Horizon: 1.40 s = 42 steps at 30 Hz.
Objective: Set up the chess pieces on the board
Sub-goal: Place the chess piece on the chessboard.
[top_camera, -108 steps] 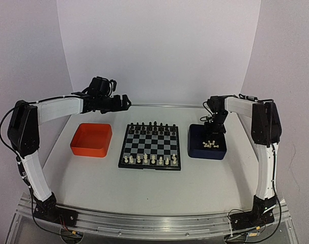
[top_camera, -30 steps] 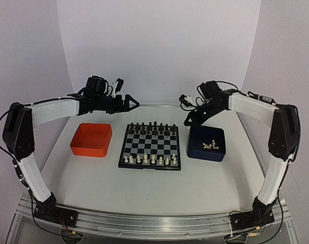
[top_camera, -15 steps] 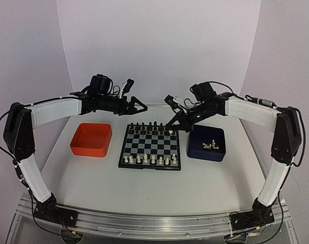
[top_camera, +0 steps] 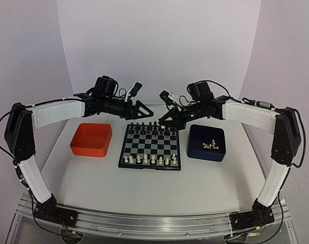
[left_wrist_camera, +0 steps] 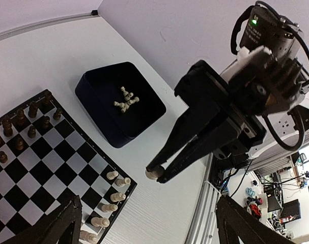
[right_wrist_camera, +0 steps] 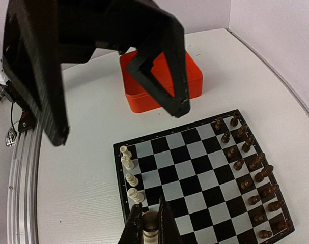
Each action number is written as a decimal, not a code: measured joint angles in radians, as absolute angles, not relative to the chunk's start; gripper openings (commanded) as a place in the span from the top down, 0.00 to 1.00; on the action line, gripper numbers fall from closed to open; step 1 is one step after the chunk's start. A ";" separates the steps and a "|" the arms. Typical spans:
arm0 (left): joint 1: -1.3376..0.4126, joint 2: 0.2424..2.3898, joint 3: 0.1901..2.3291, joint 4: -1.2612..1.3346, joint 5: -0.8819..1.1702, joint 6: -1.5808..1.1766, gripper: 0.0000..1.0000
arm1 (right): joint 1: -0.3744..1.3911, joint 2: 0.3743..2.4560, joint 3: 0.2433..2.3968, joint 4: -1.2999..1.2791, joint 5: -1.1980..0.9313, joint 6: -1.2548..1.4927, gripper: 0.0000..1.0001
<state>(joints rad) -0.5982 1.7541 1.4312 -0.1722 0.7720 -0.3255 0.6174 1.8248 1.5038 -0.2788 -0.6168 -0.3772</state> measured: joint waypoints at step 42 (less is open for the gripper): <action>-0.642 1.729 1.317 0.088 0.819 -0.415 0.99 | 0.651 1.842 1.496 0.071 -0.661 0.509 1.00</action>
<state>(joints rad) -0.6424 1.7293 1.3174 0.0879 0.8186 -0.4151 0.6512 1.8425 1.4963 0.0707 -0.6608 0.5086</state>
